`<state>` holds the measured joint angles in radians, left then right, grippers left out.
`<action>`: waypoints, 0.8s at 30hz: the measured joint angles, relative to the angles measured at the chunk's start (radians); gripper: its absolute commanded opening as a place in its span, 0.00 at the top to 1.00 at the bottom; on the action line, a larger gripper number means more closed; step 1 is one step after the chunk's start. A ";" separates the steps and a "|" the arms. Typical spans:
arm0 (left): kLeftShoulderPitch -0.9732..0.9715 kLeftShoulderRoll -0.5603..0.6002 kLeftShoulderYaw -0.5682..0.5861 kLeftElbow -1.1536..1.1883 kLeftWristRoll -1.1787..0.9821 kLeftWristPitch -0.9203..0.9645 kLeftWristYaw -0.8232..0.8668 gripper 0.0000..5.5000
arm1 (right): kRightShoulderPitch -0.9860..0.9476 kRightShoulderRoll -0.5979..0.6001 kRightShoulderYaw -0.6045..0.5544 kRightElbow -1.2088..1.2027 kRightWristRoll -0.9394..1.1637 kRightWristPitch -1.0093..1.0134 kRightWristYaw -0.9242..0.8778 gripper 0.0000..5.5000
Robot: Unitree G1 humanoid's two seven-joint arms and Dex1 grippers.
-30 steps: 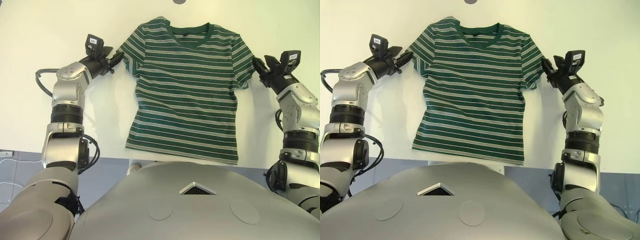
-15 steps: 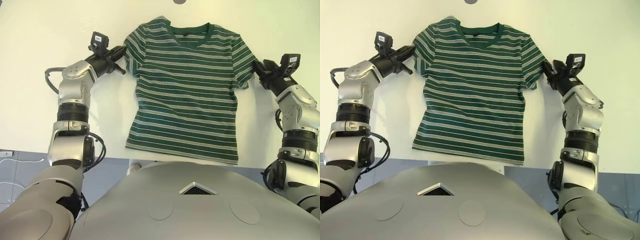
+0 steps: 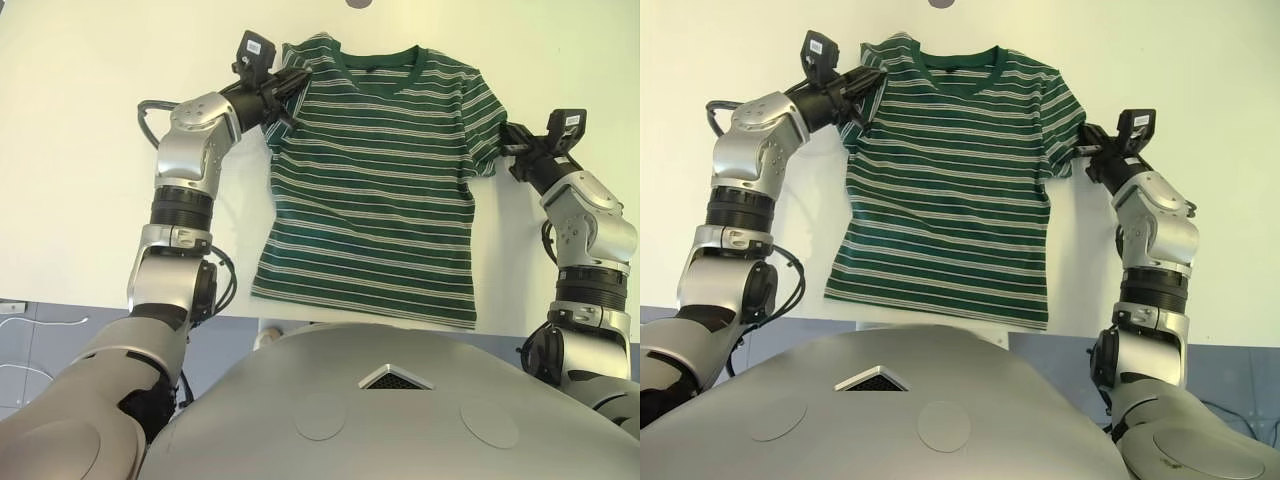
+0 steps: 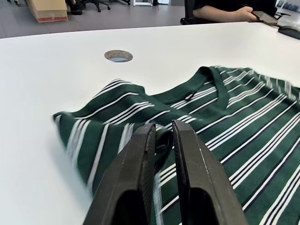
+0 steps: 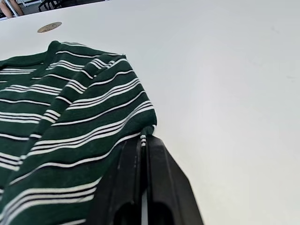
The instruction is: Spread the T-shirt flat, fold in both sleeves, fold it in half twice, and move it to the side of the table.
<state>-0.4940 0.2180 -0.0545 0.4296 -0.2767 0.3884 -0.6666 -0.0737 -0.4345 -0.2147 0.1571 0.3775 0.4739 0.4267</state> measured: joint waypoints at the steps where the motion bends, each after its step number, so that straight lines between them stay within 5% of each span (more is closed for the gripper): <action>1: 0.000 -0.014 0.007 -0.006 -0.025 0.036 -0.002 0.74 | 0.001 0.002 0.002 -0.030 0.001 0.024 -0.008 1.00; 7: 0.078 0.038 0.169 -0.240 -0.201 0.201 -0.023 0.55 | -0.021 0.010 0.090 -0.277 -0.023 0.174 -0.066 1.00; 12: 0.194 0.188 0.317 -0.380 -0.205 0.168 0.010 0.55 | -0.090 0.067 0.224 -0.386 -0.061 0.241 -0.109 1.00; 21: 0.322 0.293 -0.001 -0.174 0.237 -0.179 0.085 0.55 | -0.130 0.126 0.315 -0.300 -0.147 0.245 -0.130 0.69; 24: 0.295 0.294 -0.058 -0.139 0.288 -0.257 0.085 0.55 | -0.139 0.101 0.284 -0.340 -0.144 0.237 -0.107 0.68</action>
<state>-0.1992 0.5116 -0.1125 0.2901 0.0108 0.1318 -0.5816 -0.2125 -0.3334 0.0696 -0.1829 0.2333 0.7113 0.3198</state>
